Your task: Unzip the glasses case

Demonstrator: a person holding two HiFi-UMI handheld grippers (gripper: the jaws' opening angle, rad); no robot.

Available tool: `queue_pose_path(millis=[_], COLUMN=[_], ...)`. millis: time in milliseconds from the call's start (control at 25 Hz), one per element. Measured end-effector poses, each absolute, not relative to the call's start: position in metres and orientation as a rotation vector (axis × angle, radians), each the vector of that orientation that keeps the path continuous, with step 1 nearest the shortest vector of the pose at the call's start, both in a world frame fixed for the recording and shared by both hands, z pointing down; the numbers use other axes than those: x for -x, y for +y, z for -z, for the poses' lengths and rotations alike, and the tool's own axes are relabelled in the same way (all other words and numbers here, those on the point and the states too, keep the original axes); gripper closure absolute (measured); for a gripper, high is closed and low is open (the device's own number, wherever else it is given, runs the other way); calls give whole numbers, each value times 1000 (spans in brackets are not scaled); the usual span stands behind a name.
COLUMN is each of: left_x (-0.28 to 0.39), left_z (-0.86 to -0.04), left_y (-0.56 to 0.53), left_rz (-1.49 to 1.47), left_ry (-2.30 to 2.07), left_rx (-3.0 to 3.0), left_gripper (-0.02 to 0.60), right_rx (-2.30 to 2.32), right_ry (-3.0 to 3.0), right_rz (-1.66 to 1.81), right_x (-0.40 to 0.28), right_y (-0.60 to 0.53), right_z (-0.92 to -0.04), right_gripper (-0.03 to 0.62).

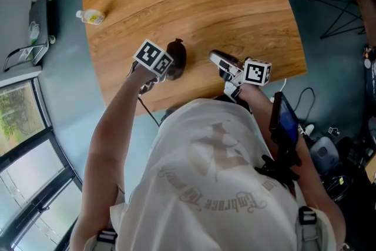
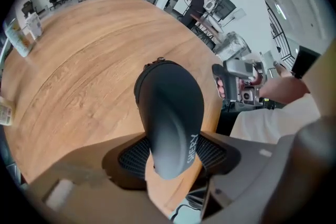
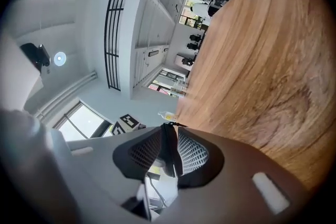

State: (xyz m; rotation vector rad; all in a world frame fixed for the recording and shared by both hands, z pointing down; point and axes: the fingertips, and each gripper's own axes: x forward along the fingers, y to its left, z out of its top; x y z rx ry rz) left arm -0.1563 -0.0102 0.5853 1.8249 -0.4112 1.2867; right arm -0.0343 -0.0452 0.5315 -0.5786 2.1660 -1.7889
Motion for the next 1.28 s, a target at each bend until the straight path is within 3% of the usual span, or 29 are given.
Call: queue_pose_path(millis=[440, 960, 1280], left_x=[145, 144, 151], left_z=[-604, -626, -619], left_y=[-84, -125, -133], left_rz=[-1296, -1290, -1299], left_ry=[-443, -535, -680], left_rx=[-1752, -1784, -1861], left_gripper=[278, 266, 227], right_rx=[784, 805, 750], right_ry=[2330, 2301, 2321], right_rz=[1660, 1708, 1722], right_x=[-17, -35, -39], right_y=[-42, -47, -50], right_z=[-542, -555, -554], right_gripper=[585, 586, 586])
